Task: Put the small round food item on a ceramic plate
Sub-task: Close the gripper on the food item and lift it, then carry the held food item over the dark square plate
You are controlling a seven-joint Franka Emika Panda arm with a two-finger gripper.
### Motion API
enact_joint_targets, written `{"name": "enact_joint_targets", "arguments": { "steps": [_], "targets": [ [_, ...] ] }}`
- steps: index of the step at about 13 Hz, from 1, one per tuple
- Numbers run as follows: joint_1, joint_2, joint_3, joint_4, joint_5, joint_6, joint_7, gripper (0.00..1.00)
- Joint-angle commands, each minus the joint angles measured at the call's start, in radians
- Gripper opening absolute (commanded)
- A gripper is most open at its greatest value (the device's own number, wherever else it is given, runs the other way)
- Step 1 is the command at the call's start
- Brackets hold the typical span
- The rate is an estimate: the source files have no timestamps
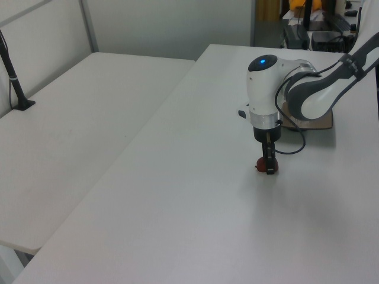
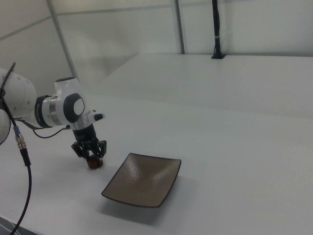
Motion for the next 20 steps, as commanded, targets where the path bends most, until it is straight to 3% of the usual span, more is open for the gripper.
{"name": "enact_joint_targets", "arguments": {
  "steps": [1,4,10,14,18,20],
  "targets": [
    [-0.002,-0.013,0.002,0.005,-0.019,0.018,0.037,0.09],
    [-0.017,-0.072,0.002,0.016,-0.015,0.001,0.052,0.1],
    [-0.078,-0.186,-0.013,0.074,-0.007,-0.215,0.029,0.1],
    [-0.088,-0.2,-0.144,0.051,-0.009,-0.243,-0.18,0.12],
    [-0.091,-0.186,-0.227,0.02,-0.01,-0.229,-0.309,0.12],
    [-0.127,-0.177,-0.231,-0.003,-0.021,-0.227,-0.357,0.17]
  ]
}}
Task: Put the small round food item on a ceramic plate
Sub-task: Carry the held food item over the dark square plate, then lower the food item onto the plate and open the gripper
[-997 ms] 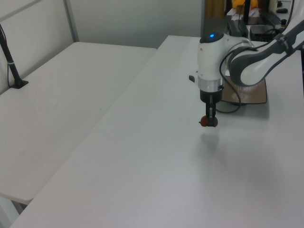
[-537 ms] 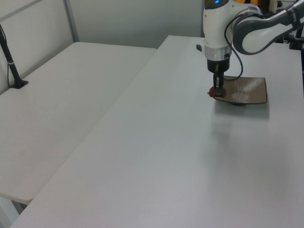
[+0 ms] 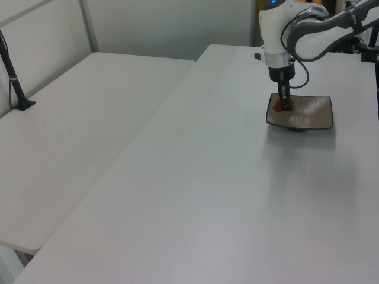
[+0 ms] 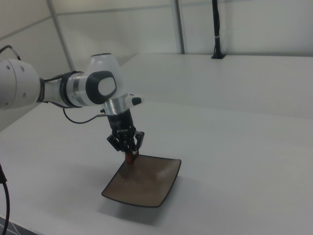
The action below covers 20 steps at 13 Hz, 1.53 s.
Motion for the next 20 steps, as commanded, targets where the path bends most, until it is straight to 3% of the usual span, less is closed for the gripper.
{"name": "enact_joint_targets", "arguments": {
  "steps": [1,5,6,7,8,9,16,20],
  "targets": [
    [-0.03,0.012,-0.009,-0.037,-0.025,0.007,-0.07,0.18],
    [-0.036,0.067,-0.009,-0.037,-0.055,0.009,-0.07,0.2],
    [-0.036,0.072,-0.009,-0.034,-0.064,0.015,-0.069,0.26],
    [-0.036,0.072,-0.009,-0.032,-0.062,0.024,-0.069,0.45],
    [-0.04,0.072,-0.009,-0.031,-0.062,0.03,-0.061,0.96],
    [-0.041,0.072,-0.009,-0.031,-0.062,0.029,-0.061,1.0],
    [-0.048,0.06,-0.007,0.006,-0.047,0.018,-0.055,1.0],
    [-0.07,-0.029,-0.007,0.064,0.129,0.012,0.032,1.0]
  ]
}}
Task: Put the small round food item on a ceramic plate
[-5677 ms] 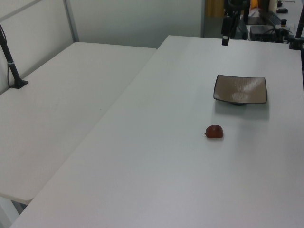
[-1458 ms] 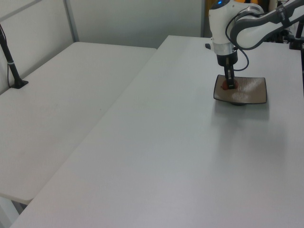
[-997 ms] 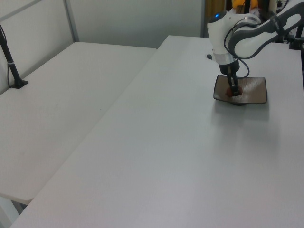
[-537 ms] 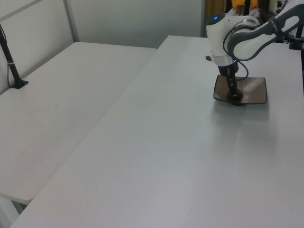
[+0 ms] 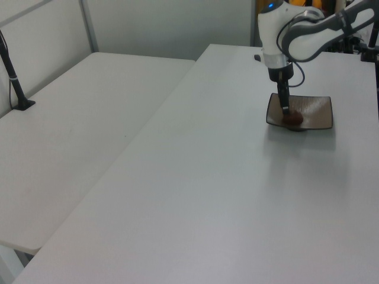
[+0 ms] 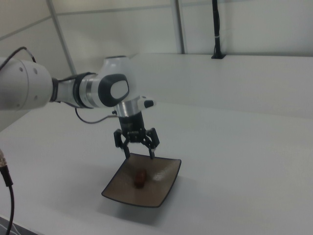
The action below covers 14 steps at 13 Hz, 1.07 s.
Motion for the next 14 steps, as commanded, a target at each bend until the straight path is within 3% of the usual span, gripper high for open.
{"name": "enact_joint_targets", "arguments": {
  "steps": [1,4,6,11,14],
  "targets": [
    [-0.014,-0.11,-0.002,0.049,0.144,-0.014,0.112,1.0],
    [0.004,-0.211,-0.002,0.061,0.228,-0.074,0.151,1.0],
    [0.044,-0.26,-0.005,0.061,0.248,-0.167,0.151,1.0],
    [0.097,-0.263,-0.005,0.095,0.265,-0.185,0.228,1.0],
    [0.105,-0.24,-0.005,0.1,0.232,-0.202,0.223,1.0]
  ]
}}
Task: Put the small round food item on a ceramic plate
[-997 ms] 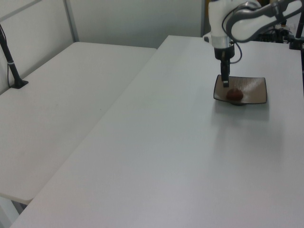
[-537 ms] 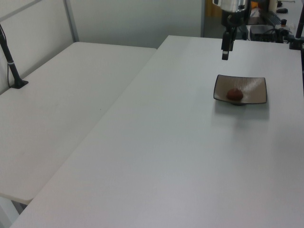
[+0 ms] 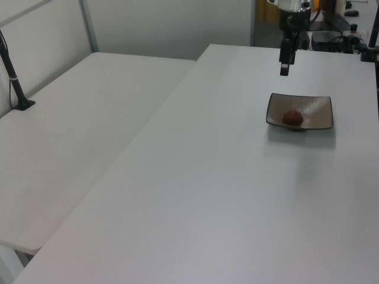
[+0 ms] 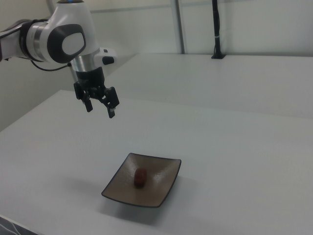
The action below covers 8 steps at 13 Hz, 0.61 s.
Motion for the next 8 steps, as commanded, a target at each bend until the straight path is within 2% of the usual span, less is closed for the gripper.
{"name": "enact_joint_targets", "arguments": {
  "steps": [1,2,3,8],
  "targets": [
    [0.038,0.048,-0.015,0.068,-0.026,-0.064,0.008,1.0],
    [0.044,0.076,-0.038,0.111,-0.032,-0.078,0.004,1.0],
    [0.063,0.076,-0.064,0.115,-0.032,-0.076,0.004,1.0],
    [0.067,0.069,-0.067,0.113,-0.047,-0.104,0.007,1.0]
  ]
}}
